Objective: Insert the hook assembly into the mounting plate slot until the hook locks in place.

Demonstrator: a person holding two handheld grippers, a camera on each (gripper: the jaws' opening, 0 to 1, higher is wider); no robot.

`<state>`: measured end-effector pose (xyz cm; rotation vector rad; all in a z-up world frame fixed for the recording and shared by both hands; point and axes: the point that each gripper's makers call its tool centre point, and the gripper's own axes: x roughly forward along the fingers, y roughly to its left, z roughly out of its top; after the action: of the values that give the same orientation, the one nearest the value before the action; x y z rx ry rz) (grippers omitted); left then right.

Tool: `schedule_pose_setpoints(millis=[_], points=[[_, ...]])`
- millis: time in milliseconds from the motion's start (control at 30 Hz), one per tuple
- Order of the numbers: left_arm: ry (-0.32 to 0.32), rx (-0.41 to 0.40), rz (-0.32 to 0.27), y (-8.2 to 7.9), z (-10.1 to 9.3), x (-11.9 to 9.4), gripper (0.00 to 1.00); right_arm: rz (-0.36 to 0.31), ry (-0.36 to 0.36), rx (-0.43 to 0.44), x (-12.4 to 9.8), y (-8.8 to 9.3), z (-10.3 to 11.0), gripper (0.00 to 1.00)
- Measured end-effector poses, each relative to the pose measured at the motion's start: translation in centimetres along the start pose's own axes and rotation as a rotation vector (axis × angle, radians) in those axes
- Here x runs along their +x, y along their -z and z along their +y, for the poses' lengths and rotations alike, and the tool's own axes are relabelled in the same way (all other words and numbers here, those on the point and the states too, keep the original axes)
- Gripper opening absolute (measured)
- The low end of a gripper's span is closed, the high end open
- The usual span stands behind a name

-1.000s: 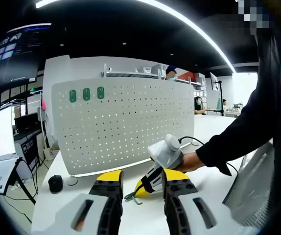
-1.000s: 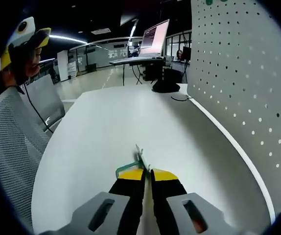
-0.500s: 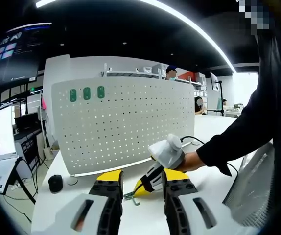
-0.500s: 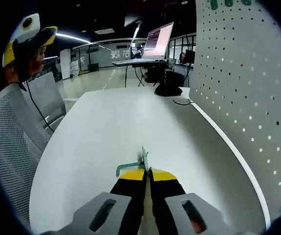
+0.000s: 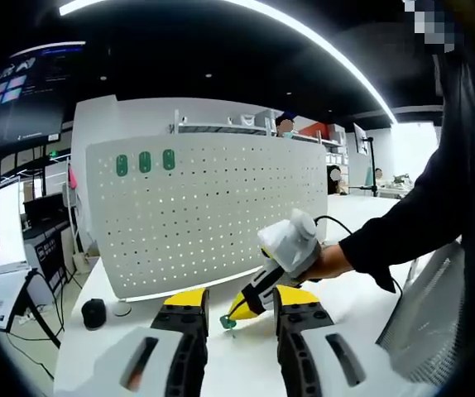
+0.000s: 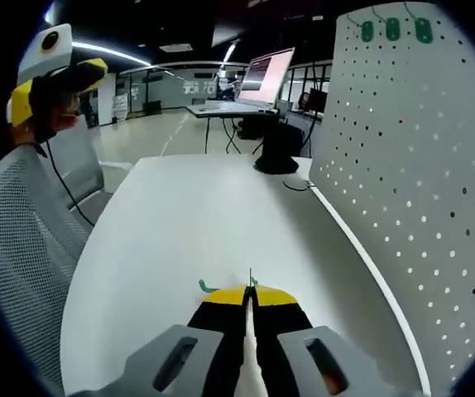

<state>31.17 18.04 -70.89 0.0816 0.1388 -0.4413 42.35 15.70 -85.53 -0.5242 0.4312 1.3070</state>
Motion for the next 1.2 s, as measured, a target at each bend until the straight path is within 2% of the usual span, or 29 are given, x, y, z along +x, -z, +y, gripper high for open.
schedule_pose_setpoints(millis=[133, 400, 800, 1000, 1200], points=[[-0.003, -0.002, -0.011, -0.2, 0.2, -0.1, 0.32, 0.000, 0.023, 0.020, -0.7, -0.7, 0.0, 0.00], [-0.001, -0.005, -0.042, -1.1, 0.3, 0.0, 0.32, -0.036, 0.066, 0.058, -3.7, -3.2, 0.3, 0.00], [0.049, 0.018, -0.090, -3.1, -0.8, 0.8, 0.31, -0.118, 0.168, 0.130, -9.1, -7.1, 0.9, 0.00], [0.067, 0.021, -0.113, -3.8, -1.1, 1.3, 0.30, -0.160, 0.202, 0.134, -11.3, -9.1, 1.6, 0.00], [0.087, 0.035, -0.119, -4.4, -1.8, 2.0, 0.28, -0.196, 0.242, 0.186, -13.0, -10.5, 1.9, 0.00]])
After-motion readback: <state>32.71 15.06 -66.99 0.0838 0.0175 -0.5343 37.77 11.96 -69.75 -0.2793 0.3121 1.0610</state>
